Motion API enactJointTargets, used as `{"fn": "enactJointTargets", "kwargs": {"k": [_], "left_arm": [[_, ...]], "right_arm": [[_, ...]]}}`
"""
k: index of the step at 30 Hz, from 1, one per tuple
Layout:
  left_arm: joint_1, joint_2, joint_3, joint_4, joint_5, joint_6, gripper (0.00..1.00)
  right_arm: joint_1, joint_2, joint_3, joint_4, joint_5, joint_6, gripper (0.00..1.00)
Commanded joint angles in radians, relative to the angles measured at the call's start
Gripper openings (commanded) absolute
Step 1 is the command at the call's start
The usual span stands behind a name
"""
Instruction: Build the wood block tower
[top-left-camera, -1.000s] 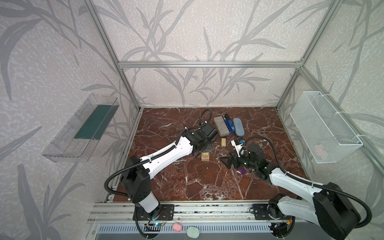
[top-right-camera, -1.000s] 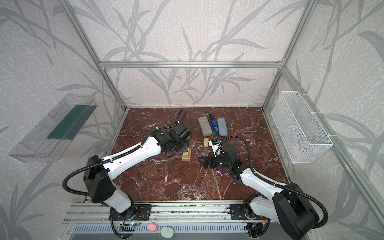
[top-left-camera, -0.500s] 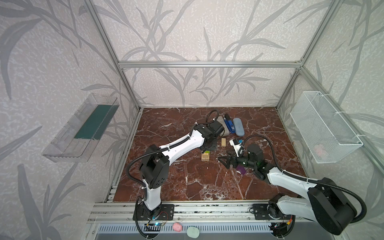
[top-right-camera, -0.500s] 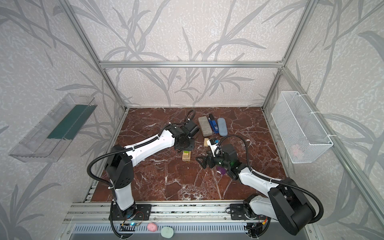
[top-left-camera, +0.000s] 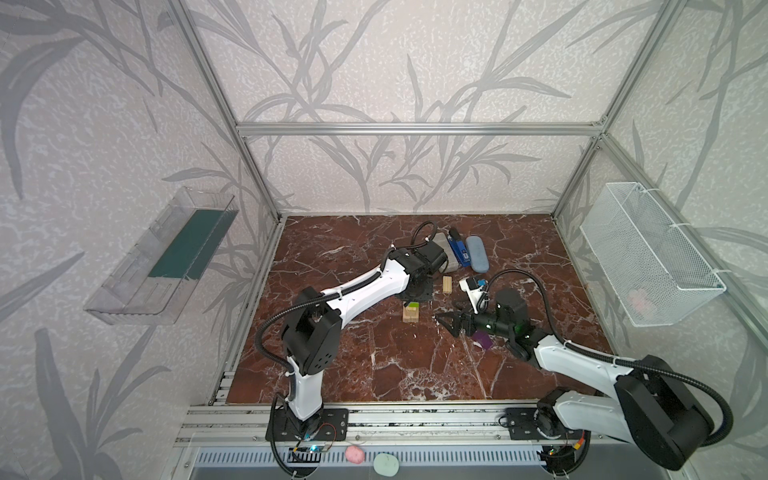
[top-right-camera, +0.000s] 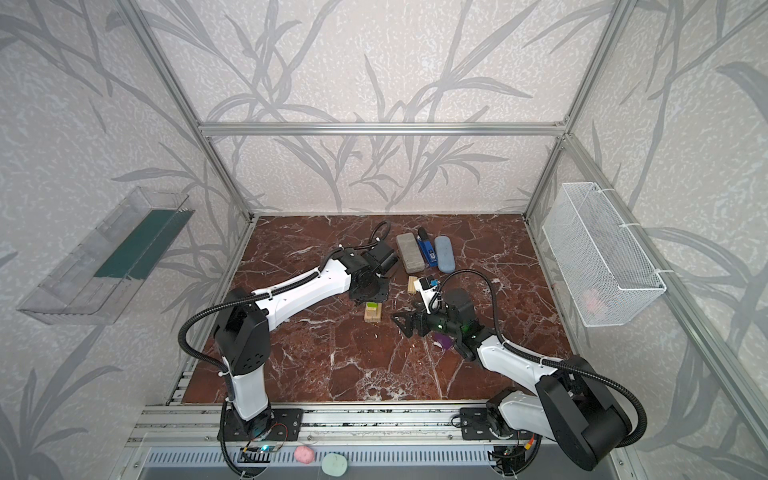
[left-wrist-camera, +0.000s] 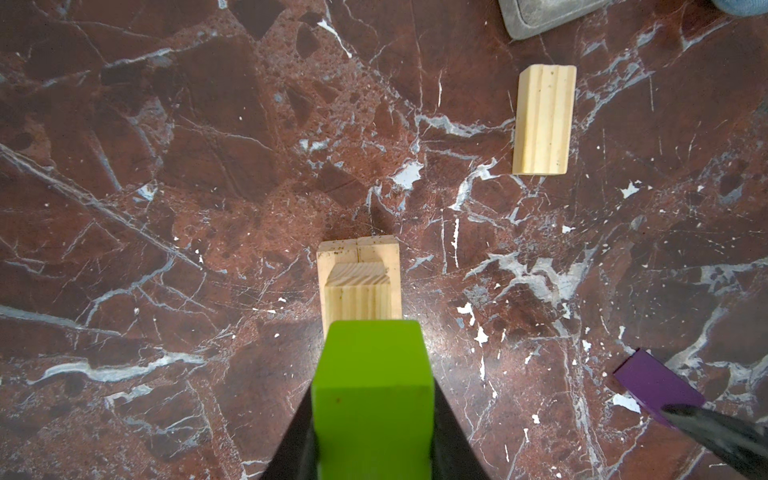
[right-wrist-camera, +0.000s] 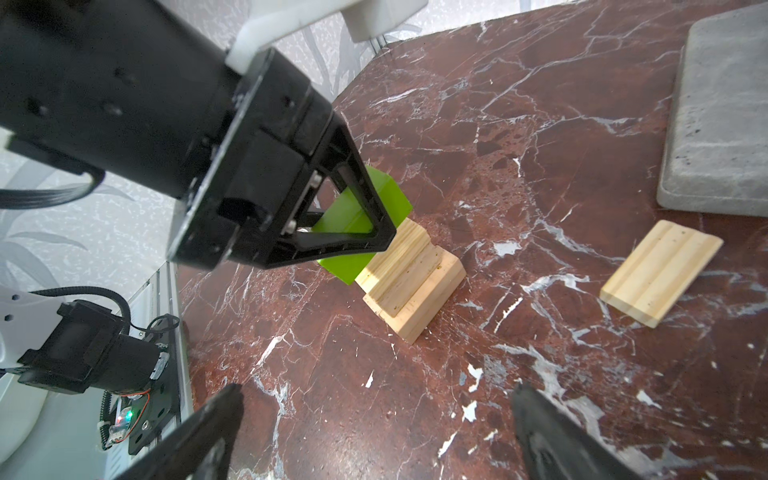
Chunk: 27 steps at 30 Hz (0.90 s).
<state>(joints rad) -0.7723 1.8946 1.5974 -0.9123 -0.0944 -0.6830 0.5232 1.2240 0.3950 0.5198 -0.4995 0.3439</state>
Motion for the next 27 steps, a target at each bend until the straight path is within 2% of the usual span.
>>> {"fn": "enactJointTargets", "kwargs": {"k": [1, 27], "left_arm": [[0.007, 0.024, 0.007, -0.024, -0.002, 0.007, 0.02], [0.010, 0.051, 0.010, -0.037, -0.031, 0.014, 0.03]], "right_arm": [[-0.003, -0.009, -0.010, 0.032, -0.014, 0.001, 0.99], [-0.002, -0.008, -0.011, 0.037, -0.010, 0.000, 0.99]]}}
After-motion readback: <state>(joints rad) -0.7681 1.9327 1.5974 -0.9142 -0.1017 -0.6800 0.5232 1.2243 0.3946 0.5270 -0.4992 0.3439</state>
